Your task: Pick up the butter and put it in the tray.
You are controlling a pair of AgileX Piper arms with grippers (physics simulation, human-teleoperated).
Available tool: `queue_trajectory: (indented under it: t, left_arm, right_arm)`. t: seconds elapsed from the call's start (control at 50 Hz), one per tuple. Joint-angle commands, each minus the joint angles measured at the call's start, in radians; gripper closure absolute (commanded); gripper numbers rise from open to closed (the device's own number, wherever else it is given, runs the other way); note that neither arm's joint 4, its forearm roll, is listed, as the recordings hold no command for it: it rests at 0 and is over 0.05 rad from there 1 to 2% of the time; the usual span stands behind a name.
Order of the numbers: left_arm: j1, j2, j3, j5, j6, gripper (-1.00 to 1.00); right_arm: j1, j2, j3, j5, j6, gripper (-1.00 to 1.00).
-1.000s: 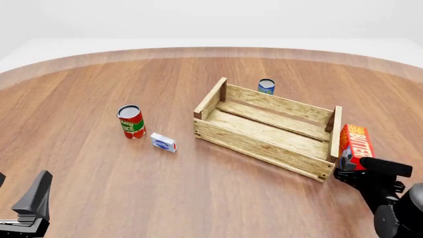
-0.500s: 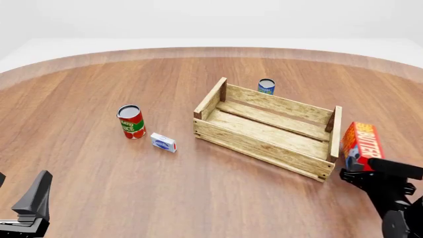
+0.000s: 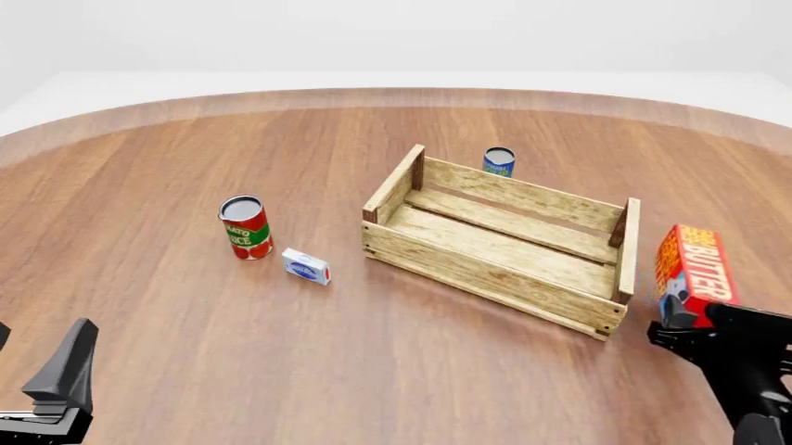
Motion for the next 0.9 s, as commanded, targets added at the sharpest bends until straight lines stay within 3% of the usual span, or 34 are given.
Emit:
queue_trajectory:
  t: [0.02, 0.4, 0.52, 0.58, 0.9]
  left_arm:
    - [0.000, 0.000, 0.000, 0.000, 0.000, -1.00]
    - [0.000, 0.000, 0.000, 0.000, 0.000, -1.00]
    - [0.000, 0.000, 0.000, 0.000, 0.000, -1.00]
    - [0.000, 0.000, 0.000, 0.000, 0.000, -1.00]
    - [0.000, 0.000, 0.000, 0.000, 0.000, -1.00]
  right_arm:
    - [-0.003, -0.084, 0.045, -0.006, 0.010, 1.00]
    - [0.003, -0.208, 0.108, 0.002, -0.007, 1.00]
    - [0.012, -0.329, 0.108, 0.110, -0.006, 1.00]
    - [0.015, -0.463, 0.108, 0.231, -0.009, 1.00]
    - [0.033, -0.944, 0.107, 0.663, -0.032, 1.00]
